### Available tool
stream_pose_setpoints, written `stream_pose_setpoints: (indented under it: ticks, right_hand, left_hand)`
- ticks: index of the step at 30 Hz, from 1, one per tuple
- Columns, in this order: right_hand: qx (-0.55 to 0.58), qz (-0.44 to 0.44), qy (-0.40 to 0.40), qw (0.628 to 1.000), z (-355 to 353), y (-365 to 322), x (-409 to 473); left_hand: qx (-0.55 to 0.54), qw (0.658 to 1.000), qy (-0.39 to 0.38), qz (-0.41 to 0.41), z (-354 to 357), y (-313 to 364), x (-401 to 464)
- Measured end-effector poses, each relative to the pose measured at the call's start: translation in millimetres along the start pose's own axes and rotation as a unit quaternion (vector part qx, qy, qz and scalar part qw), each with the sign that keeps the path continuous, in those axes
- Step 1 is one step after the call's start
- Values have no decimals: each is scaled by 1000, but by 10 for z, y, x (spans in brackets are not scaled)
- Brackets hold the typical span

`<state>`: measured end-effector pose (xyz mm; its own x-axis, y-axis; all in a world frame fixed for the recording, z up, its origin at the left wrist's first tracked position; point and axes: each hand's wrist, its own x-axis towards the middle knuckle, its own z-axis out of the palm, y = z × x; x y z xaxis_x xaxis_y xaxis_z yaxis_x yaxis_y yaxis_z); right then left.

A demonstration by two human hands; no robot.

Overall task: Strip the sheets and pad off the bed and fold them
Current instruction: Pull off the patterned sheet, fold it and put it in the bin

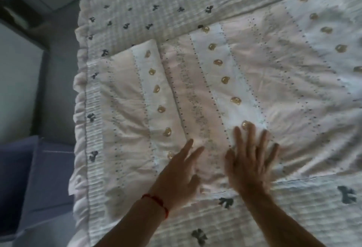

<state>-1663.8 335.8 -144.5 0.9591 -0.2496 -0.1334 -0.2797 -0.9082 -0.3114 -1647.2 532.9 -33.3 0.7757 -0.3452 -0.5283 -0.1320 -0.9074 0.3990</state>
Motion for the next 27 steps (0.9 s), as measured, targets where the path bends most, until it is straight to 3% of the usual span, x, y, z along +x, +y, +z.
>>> stream_pose_setpoints:
  ticks: [2, 5, 8, 21, 24, 27]
  right_hand:
    - [-28, -15, 23, 999, 100, -25, -19]
    - [-37, 4, 57, 998, 171, -90, 5]
    - [-52, 31, 46, 997, 159, -160, -38]
    - [-34, 72, 22, 997, -11, -297, -17]
    - [78, 170, 85, 979, -205, -902, -151]
    - [111, 144, 76, 980, -24, -2127, -414]
  left_hand:
    - [102, 989, 103, 37, -235, -551, -139]
    - [203, 962, 180, -36, -579, -1354, 92]
    - [211, 961, 150, -99, -685, -1841, 482]
    - [159, 970, 165, -82, -343, -2050, 821]
    - [161, 970, 168, -71, -324, -2073, 858]
    - [178, 968, 164, -62, -306, -2106, 850]
